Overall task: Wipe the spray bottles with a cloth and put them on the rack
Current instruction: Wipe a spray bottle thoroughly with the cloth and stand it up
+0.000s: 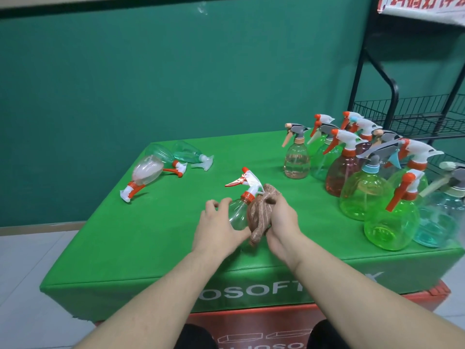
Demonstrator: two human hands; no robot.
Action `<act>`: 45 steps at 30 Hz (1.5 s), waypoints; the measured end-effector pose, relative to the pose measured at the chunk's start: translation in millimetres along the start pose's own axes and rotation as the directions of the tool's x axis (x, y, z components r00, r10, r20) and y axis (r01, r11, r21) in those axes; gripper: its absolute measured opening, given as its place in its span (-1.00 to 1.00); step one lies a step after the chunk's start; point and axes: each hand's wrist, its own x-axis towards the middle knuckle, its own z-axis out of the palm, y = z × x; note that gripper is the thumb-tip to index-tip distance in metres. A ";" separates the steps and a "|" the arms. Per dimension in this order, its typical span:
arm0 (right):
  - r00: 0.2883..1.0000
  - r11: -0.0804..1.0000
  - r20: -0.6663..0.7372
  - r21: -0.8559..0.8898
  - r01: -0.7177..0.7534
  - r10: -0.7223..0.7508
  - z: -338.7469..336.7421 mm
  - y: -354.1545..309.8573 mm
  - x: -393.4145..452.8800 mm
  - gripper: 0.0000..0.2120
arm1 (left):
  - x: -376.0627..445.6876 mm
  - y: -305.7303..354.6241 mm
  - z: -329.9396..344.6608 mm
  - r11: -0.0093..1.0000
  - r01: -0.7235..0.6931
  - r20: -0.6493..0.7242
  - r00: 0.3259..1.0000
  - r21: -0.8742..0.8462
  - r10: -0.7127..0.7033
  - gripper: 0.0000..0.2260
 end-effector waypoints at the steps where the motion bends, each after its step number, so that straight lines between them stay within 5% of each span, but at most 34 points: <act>1: 1.000 1.000 0.007 0.012 -0.008 0.007 2.9 -0.9 0.5 -0.77 | -1.3 -0.4 0.2 1.000 -0.028 0.005 1.000 0.013 0.028 -0.18; 7: 0.993 0.994 0.080 0.061 -0.095 0.090 20.6 1.5 -4.2 -0.75 | -7.2 -3.9 -3.3 0.997 -0.075 0.026 0.997 -0.005 0.075 -0.10; 12: 0.997 0.978 0.058 -0.204 -0.038 0.051 30.0 4.7 -1.6 -0.78 | -8.0 -4.0 -3.5 0.996 -0.089 0.052 0.995 -0.011 0.089 -0.08; 14: 0.996 0.856 0.059 -0.509 0.091 -0.070 27.1 6.8 1.6 -0.70 | -7.5 -3.2 -3.8 0.995 -0.098 0.073 0.993 0.001 0.097 -0.05; 16: 0.970 0.622 0.144 -0.746 0.236 -0.196 20.0 7.7 1.7 -0.66 | -6.7 -2.8 -4.3 0.995 -0.097 0.079 0.992 -0.004 0.097 -0.06; 20: 0.941 0.441 0.274 -0.832 0.336 -0.201 3.0 5.9 -4.9 -0.71 | -4.5 -4.7 -6.2 0.997 -0.049 0.092 0.994 -0.057 0.054 -0.12; 26: 0.954 0.619 0.223 -0.726 0.300 -0.202 -12.4 5.7 -8.7 -0.69 | -1.1 -10.8 -5.9 0.945 0.072 0.038 0.997 -0.319 -0.063 -0.17; 31: 0.959 0.791 0.112 -0.544 0.279 -0.261 -11.3 2.2 -1.6 -0.73 | -0.4 -5.5 2.1 0.701 0.225 0.121 0.973 -0.677 -0.195 -0.33; 35: 0.921 0.787 0.158 -0.481 0.386 -0.355 -0.9 -8.7 -1.7 -0.76 | 2.6 3.5 10.5 0.375 0.346 0.281 0.935 -0.860 -0.217 -0.44; 40: 0.845 0.605 0.377 -0.590 0.535 -0.380 5.5 4.6 0.1 -0.70 | 6.4 10.6 16.5 0.060 0.381 0.369 0.917 -0.923 -0.149 -0.50; 43: 0.785 0.352 0.502 -0.706 0.615 -0.364 3.3 15.8 4.9 -0.58 | 8.0 8.4 20.4 0.043 0.370 0.363 0.924 -0.928 -0.123 -0.48; 45: 0.791 0.286 0.512 -0.744 0.603 -0.335 2.4 20.4 10.2 -0.54 | 8.0 6.1 23.4 0.062 0.366 0.356 0.926 -0.929 -0.126 -0.54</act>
